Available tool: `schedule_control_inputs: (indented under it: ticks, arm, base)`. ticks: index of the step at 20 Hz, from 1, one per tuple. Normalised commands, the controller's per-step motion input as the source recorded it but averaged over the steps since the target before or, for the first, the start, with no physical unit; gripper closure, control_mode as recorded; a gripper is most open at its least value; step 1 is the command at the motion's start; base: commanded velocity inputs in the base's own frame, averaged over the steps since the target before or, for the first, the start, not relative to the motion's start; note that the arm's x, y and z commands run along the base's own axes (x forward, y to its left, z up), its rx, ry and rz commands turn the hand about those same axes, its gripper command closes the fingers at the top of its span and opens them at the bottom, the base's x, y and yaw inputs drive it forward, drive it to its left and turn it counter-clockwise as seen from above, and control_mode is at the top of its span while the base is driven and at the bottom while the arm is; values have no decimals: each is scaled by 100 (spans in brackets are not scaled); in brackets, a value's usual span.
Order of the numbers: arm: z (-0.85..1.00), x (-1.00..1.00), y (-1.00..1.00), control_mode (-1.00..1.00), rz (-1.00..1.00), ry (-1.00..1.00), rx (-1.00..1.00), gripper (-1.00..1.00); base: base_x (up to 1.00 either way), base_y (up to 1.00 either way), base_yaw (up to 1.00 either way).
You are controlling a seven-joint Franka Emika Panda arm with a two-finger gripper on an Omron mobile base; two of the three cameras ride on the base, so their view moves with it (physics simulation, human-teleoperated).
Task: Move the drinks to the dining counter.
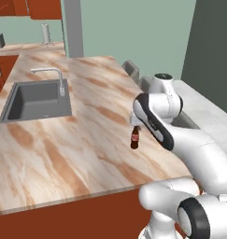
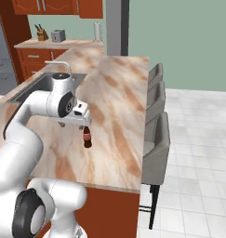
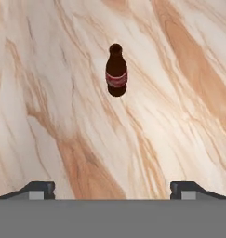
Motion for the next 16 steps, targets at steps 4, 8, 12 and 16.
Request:
schedule_control_inputs:
  ticks: [4, 8, 12, 16]
  arm:
    - [21, -38, 18, -100, 13, -3, 0, -100]
    - [18, -10, 3, -100, 1, 0, 0, -100]
    - [22, -10, 0, -100, 0, 0, 0, -100]
    - [5, -5, 0, 100, 0, 0, 0, -100]
  base:
    - [0, 0, 0]
    - [0, 0, 0]
    - [0, 0, 0]
    - [-62, 1, 0]
